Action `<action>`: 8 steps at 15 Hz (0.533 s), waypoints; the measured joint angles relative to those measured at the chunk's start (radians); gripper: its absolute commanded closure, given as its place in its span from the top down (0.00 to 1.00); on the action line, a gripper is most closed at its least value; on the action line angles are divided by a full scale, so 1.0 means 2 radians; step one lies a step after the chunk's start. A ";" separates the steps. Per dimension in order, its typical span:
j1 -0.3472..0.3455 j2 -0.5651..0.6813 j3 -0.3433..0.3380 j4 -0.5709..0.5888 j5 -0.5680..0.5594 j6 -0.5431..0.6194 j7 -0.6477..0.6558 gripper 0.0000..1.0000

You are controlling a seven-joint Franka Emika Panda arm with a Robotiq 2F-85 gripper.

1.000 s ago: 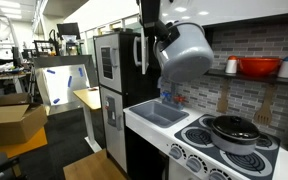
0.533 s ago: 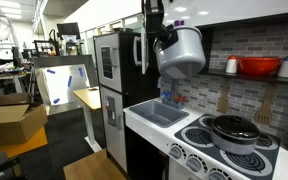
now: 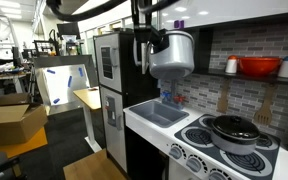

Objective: Move the pot from the sink to the top cabinet then close the cabinet door

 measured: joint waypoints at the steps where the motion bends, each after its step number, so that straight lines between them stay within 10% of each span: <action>1: 0.000 0.000 0.000 -0.005 0.008 -0.002 -0.010 0.14; 8: -0.002 0.000 0.003 -0.031 0.060 -0.014 -0.074 0.14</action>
